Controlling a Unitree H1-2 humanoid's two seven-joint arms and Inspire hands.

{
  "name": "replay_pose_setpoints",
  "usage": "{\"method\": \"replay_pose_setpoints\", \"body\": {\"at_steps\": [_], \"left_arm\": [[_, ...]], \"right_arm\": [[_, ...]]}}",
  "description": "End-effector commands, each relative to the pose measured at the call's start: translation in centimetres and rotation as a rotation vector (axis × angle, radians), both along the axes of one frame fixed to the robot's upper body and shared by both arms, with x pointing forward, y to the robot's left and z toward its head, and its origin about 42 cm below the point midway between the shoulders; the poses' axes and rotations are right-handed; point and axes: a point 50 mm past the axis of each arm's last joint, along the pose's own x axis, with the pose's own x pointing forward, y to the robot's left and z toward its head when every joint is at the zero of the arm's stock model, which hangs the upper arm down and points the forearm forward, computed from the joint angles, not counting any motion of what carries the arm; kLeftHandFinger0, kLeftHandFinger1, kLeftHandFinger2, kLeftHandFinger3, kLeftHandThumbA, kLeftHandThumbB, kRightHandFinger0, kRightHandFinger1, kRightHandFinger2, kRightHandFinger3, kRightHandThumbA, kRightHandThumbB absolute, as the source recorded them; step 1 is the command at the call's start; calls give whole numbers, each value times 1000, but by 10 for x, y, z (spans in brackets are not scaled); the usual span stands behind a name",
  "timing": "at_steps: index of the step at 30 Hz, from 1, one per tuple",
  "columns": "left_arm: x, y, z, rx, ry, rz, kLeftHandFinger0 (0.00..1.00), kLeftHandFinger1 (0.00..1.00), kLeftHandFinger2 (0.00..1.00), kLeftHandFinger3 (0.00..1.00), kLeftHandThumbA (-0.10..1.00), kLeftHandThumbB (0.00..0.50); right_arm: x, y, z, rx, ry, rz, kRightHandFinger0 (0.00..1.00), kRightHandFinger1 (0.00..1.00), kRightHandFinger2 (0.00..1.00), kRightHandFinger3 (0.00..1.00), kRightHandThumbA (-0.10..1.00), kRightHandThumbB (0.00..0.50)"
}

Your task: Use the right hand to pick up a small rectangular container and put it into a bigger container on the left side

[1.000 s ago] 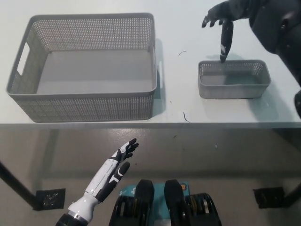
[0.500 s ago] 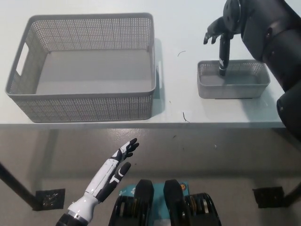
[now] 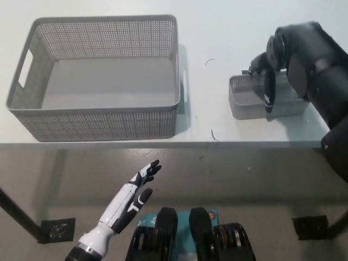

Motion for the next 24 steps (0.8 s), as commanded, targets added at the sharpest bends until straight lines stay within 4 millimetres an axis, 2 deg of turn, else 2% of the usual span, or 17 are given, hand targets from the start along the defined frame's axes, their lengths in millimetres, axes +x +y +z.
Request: {"method": "replay_pose_setpoints", "body": {"at_steps": [1,4,6,10,11,13,14,15,16,17,18,19,20,21,22,23,24], "left_arm": [[2,2,11,3,-58,-16,1000,1000,1000,1000,1000,412],[2,3,10,-3,-51,-15,1000,1000,1000,1000,1000,422],[2,0,8,-9,-42,-29,1000,1000,1000,1000,1000,422],[3,0,8,6,-41,-28,1000,1000,1000,1000,1000,427],[3,0,8,8,-45,-28,1000,1000,1000,1000,1000,427],[2,-1,8,5,-45,-27,1000,1000,1000,1000,1000,427],[2,-1,8,4,-46,-27,1000,1000,1000,1000,1000,426],[2,-1,8,5,-48,-26,1000,1000,1000,1000,1000,423],[2,0,8,6,-48,-25,1000,1000,1000,1000,1000,416],[2,0,9,4,-47,-26,1000,1000,1000,1000,1000,415],[2,0,10,7,-49,-25,1000,1000,1000,1000,1000,413],[3,1,11,9,-51,-24,1000,1000,1000,1000,1000,412],[3,1,11,7,-49,-21,1000,1000,1000,1000,1000,411],[3,2,10,5,-47,-21,1000,1000,1000,1000,1000,410],[4,2,9,-3,-44,-22,1000,1000,1000,1000,1000,410],[4,2,9,-6,-43,-23,1000,1000,1000,1000,1000,410],[4,2,9,-5,-46,-23,1000,1000,1000,1000,1000,409]], "right_arm": [[4,-13,7,-36,-71,-7,1000,1000,1000,1000,1000,416],[3,-16,-2,-36,-77,-9,1000,1000,1000,1000,1000,419],[0,-25,-16,-33,-63,-35,1000,1000,1000,1000,1000,414],[-1,-26,-25,-15,-71,-56,1000,1000,1000,1000,1000,404],[-1,-27,-29,-1,-108,-46,1000,1000,1000,1000,1000,367],[1,-29,-32,15,-212,-39,1000,1000,1000,1000,1000,338],[2,-29,-33,40,-291,-36,1000,1000,1000,1000,943,317],[3,-30,-34,73,-394,-21,1000,1000,1000,1000,676,238],[3,-31,-33,85,-477,8,702,771,841,1000,348,138],[3,-31,-32,93,-528,24,548,638,762,1000,171,176],[4,-32,-30,103,-584,43,451,534,662,896,-80,209],[4,-33,-26,132,-629,56,267,361,492,704,-96,221],[5,-34,-20,174,-680,75,53,164,330,552,-99,214],[5,-35,-17,177,-693,83,2,112,305,417,-100,215],[7,-35,-10,189,-719,91,37,183,365,362,-100,236],[7,-35,-7,194,-729,93,23,192,383,343,-100,237],[8,-35,-1,202,-743,92,91,268,464,411,-100,248]]}}
